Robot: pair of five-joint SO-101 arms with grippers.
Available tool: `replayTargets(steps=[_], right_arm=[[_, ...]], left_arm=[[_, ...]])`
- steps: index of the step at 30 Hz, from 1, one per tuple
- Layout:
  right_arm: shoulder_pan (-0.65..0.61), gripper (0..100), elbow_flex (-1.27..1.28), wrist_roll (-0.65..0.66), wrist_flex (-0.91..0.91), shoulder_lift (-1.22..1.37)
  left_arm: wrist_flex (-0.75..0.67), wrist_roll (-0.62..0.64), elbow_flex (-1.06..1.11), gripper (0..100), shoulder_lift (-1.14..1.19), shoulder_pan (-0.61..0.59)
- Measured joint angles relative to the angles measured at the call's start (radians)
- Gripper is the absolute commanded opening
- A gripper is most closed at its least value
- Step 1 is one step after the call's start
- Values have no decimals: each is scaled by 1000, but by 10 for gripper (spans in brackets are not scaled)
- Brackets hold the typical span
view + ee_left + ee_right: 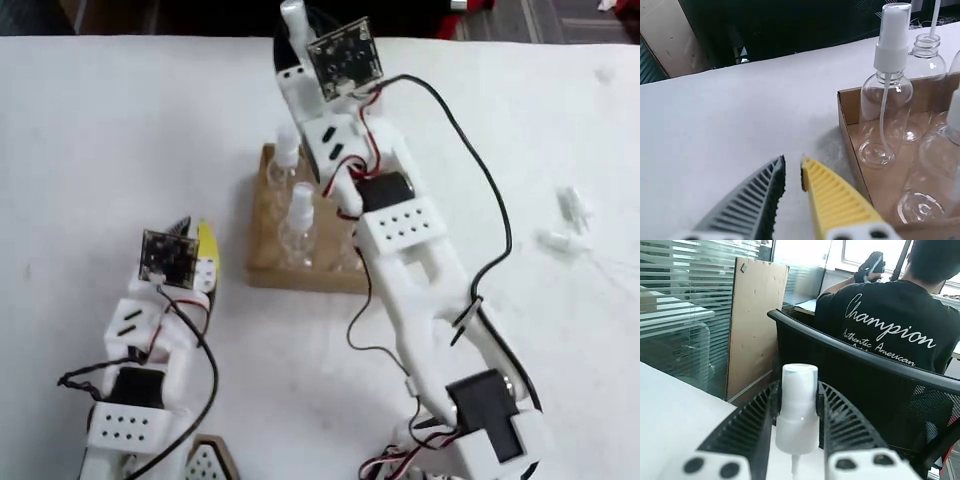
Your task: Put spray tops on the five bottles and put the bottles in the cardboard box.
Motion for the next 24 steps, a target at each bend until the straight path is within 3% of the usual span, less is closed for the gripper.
replayTargets(steps=[24], right_arm=[[43, 16, -72, 5, -104, 135]], left_arm=[[0, 0, 0, 60, 0, 0]])
